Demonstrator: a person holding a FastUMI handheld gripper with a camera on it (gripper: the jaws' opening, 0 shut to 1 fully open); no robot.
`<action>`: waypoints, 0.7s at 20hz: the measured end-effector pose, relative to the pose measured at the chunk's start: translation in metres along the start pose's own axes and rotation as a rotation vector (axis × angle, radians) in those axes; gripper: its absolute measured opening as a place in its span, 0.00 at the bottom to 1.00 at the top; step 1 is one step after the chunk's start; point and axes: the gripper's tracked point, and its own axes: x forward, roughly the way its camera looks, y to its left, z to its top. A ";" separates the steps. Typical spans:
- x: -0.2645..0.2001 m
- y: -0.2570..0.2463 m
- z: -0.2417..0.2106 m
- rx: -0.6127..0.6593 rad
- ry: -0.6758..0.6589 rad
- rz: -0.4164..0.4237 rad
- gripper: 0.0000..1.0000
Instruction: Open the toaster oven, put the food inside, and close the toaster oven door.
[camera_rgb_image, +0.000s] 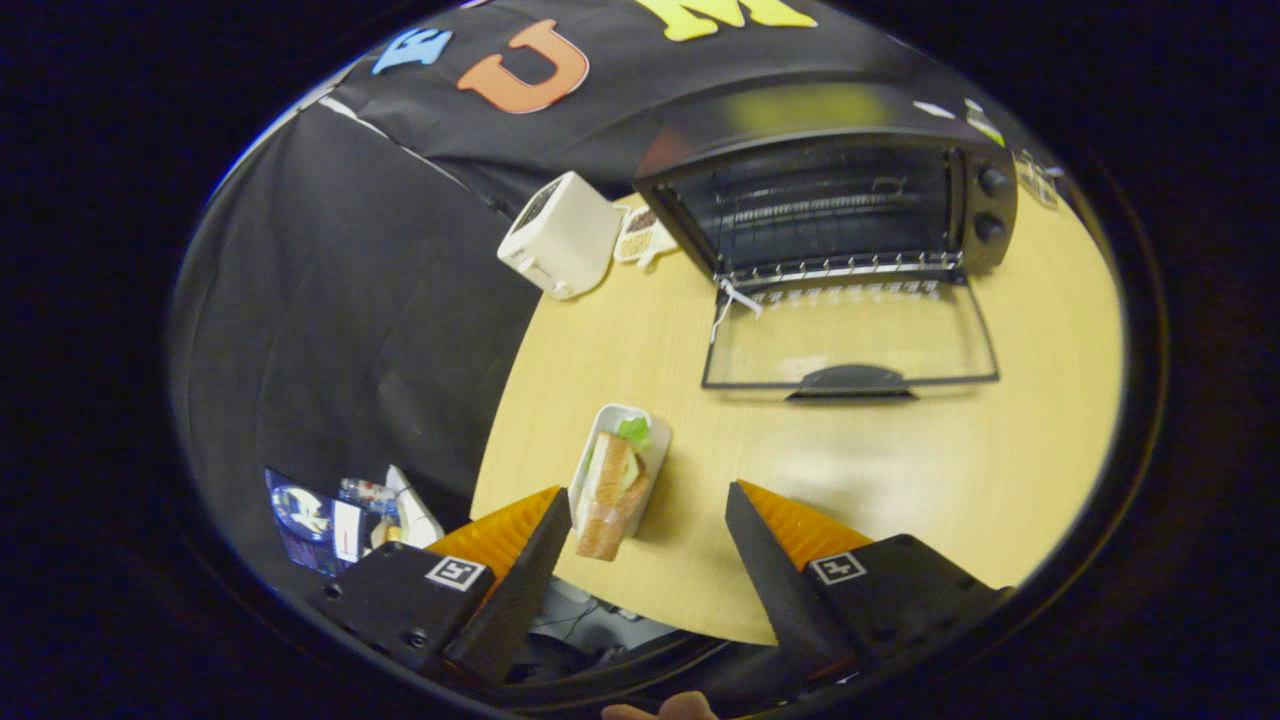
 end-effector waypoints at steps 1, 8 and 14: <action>0.012 0.004 -0.008 0.019 0.032 0.016 1.00; 0.069 0.016 -0.035 0.135 0.184 0.052 0.98; 0.078 0.025 -0.035 0.187 0.260 0.071 0.60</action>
